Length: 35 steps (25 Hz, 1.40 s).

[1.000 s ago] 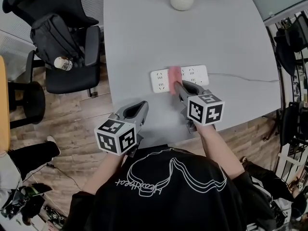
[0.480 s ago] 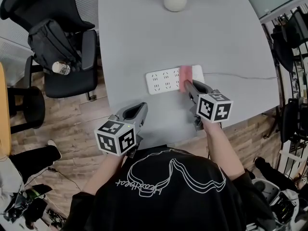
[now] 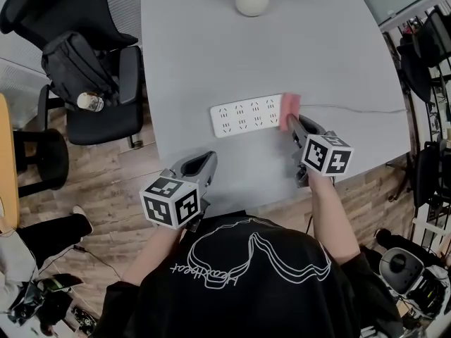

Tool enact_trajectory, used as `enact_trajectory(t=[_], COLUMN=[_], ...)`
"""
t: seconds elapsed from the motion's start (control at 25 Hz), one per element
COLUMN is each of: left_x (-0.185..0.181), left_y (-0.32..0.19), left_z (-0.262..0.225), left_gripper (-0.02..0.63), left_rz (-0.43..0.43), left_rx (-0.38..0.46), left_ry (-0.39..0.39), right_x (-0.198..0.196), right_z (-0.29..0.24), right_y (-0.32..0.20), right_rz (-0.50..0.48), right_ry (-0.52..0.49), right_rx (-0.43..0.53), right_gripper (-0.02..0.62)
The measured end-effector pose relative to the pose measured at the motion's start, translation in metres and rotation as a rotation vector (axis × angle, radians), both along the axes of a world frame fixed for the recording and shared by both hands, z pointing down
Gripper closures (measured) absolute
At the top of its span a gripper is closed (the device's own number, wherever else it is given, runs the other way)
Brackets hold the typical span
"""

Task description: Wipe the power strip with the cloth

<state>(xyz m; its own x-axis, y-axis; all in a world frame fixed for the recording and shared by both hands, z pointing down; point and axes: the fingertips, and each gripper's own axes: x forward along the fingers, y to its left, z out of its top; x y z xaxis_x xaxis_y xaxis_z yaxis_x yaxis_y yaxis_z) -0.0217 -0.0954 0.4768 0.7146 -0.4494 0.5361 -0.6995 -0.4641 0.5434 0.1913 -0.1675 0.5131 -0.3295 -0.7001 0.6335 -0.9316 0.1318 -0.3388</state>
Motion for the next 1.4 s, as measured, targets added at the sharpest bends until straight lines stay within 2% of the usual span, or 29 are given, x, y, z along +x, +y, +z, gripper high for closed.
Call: enact_trajectory(t=[0.28, 0.4, 0.72, 0.92, 1.12, 1.4], left_x=[0.0, 0.001, -0.001, 0.003, 0.011, 0.013], left_y=[0.002, 0.006, 0.018, 0.035, 0.066, 0.108], left_z=[-0.008, -0.015, -0.056, -0.096, -0.141, -0.198], left_gripper=[0.594, 0.594, 0.594, 0.594, 0.594, 0.594], left_rz=[-0.007, -0.009, -0.01, 0.029, 0.049, 0.073], left_rx=[0.015, 0.028, 0.112, 0.227, 0.341, 0.467], left_ry=[-0.004, -0.005, 0.008, 0.027, 0.056, 0.096], right_x=[0.008, 0.007, -0.013, -0.042, -0.06, -0.083], right_z=[0.0, -0.006, -0.07, -0.133, -0.186, -0.233], right_y=[0.0, 0.002, 0.027, 0.06, 0.112, 0.17], right_rz=[-0.014, -0.015, -0.113, -0.188, -0.274, -0.365], right_ry=[0.051, 0.044, 0.026, -0.063, -0.127, -0.157], right_rx=[0.025, 0.05, 0.27, 0.428, 0.532, 0.58], right_gripper=[0.549, 0.551, 0.554, 0.555, 0.555, 0.555])
